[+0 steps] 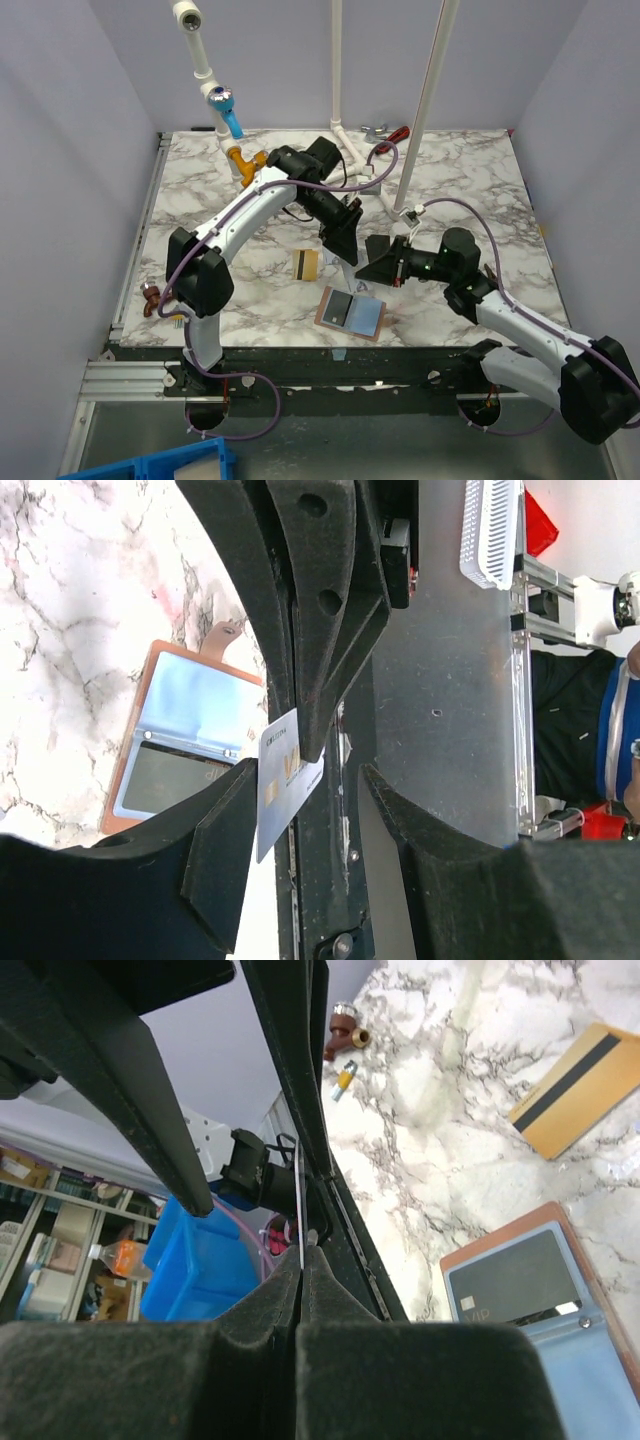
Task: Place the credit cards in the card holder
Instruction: Turn over the card slot in the card holder.
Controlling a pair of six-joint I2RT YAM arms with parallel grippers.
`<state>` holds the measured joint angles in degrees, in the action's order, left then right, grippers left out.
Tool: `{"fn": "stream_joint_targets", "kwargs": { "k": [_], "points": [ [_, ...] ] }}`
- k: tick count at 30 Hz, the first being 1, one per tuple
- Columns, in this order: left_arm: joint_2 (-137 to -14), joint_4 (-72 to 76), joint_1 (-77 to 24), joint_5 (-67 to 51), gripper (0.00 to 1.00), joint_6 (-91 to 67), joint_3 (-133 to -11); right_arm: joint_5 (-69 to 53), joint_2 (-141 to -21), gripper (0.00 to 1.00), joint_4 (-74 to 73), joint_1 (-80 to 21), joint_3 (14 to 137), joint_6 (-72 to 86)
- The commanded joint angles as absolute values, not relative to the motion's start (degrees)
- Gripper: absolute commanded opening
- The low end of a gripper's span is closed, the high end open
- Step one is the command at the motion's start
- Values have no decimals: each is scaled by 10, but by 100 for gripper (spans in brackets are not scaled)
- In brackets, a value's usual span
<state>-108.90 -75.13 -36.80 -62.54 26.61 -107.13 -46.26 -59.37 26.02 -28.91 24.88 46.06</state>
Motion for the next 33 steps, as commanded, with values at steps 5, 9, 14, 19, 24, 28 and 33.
{"fn": "stream_joint_targets", "kwargs": {
  "k": [5,9,14,19,24,28,33],
  "points": [
    [-1055,-736,-367,-657,46,246,-1054,-385,-556,1,193,-292,274,437],
    [-1024,-676,-370,-582,50,214,-1018,-321,-559,1,98,-290,293,424],
    [-991,-619,-371,-459,51,229,-948,-267,-581,1,-39,-290,315,409],
    [-946,-550,-378,-376,52,255,-827,-247,-607,1,-119,-290,309,406],
    [-925,-478,-408,-287,52,289,-709,-250,-638,1,-163,-291,293,411],
    [-935,-455,-427,-263,51,291,-673,-256,-629,1,-180,-291,280,420],
    [-943,-427,-455,-223,50,290,-655,-266,-612,1,-202,-290,265,430]
  ]
}}
